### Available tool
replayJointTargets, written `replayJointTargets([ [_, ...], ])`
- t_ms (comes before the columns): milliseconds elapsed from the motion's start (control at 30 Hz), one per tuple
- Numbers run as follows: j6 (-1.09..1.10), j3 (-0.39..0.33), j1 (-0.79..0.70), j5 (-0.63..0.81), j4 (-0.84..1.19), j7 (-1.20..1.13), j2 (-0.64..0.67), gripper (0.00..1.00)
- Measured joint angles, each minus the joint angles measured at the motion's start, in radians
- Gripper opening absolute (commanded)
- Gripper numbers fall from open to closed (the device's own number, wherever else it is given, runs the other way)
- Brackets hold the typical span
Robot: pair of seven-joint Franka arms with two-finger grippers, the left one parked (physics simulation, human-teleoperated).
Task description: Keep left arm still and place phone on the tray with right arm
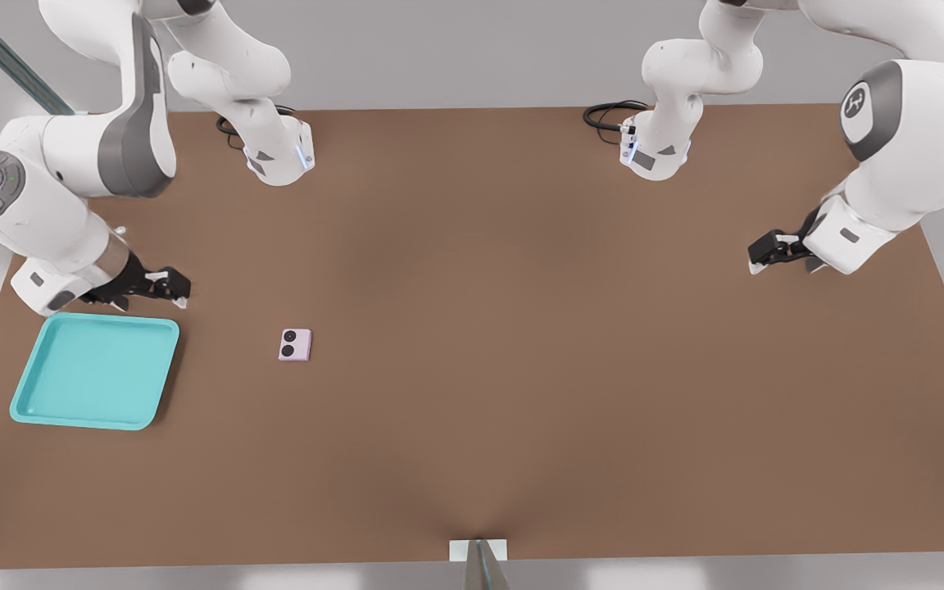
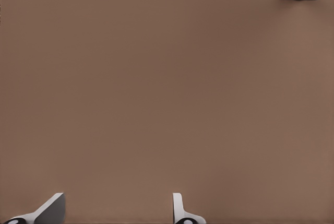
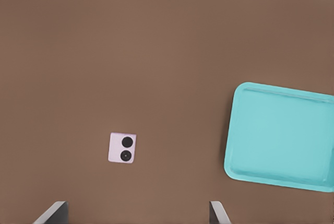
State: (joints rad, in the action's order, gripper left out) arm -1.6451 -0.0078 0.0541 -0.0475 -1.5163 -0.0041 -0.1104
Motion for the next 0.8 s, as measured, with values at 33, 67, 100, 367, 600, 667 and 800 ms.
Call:
replayJointTargets([
  [33,-0.004,-0.002,-0.006,0.0,0.003,0.002,-0.003,1.0],
  [67,-0.008,-0.001,-0.012,0.0,0.005,0.003,-0.009,1.0],
  [100,-0.011,0.004,-0.012,-0.001,0.015,0.005,-0.026,1.0],
  [367,-0.072,0.034,0.188,-0.011,0.123,0.084,-0.289,1.0],
  [600,-0.167,0.057,0.218,-0.01,-0.085,0.214,-0.264,0.97],
  [667,-0.196,0.057,0.206,-0.006,-0.148,0.25,-0.252,0.98],
  [800,-0.231,0.056,0.171,0.02,-0.193,0.318,-0.264,0.98],
])
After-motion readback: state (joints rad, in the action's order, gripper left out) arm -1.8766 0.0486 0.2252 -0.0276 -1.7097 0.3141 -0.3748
